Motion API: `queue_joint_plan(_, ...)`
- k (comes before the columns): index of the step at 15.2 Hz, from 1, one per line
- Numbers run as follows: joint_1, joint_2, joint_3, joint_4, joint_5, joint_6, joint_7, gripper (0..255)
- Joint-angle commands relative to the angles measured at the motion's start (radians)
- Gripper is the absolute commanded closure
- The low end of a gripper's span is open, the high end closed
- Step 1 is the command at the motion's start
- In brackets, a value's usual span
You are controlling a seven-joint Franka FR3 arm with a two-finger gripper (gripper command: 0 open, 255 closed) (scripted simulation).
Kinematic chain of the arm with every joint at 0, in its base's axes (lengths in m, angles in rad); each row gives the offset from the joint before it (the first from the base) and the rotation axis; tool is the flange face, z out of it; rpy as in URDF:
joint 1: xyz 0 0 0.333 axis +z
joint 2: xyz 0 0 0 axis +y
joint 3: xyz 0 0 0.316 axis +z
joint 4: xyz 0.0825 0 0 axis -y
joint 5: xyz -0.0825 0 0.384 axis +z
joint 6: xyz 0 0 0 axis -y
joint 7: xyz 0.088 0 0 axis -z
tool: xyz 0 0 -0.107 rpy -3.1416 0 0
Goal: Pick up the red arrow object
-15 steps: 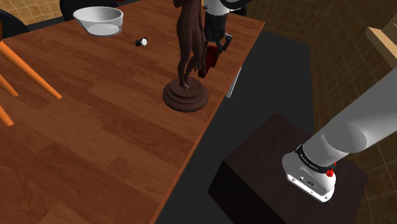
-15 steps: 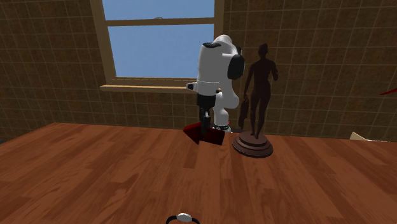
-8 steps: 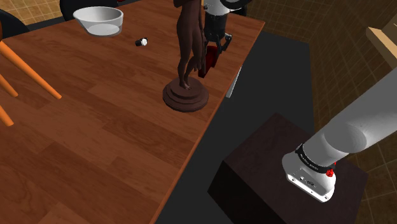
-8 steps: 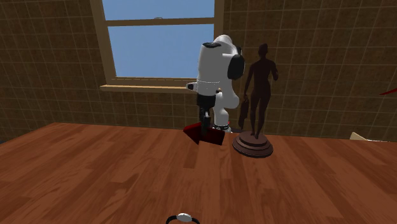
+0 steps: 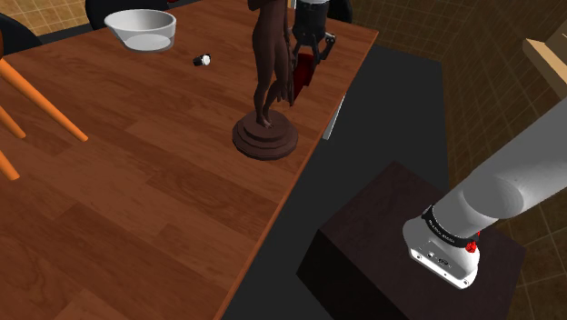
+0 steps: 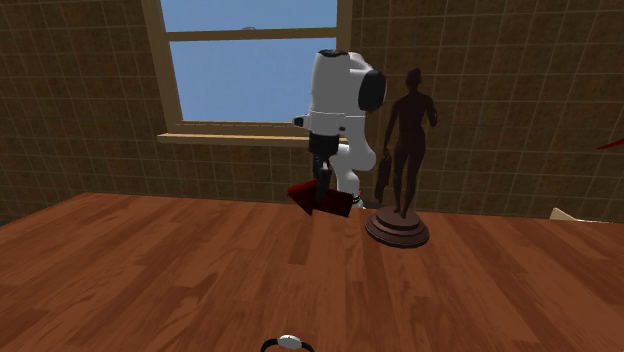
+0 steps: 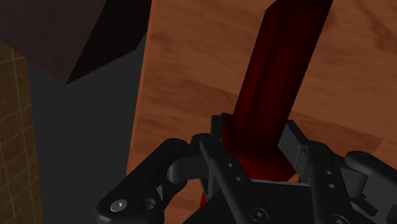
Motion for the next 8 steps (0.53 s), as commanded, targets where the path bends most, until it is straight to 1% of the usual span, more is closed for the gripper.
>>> queue_joint_plan(1, 0.001, 0.000, 0.001, 0.028, 0.000, -0.028, 0.000, 255)
queue_joint_plan(7, 0.002, 0.007, 0.002, 0.116, -0.001, -0.110, -0.004, 255)
queue_joint_plan(8, 0.002, 0.007, 0.002, 0.118, -0.001, -0.112, -0.004, 255)
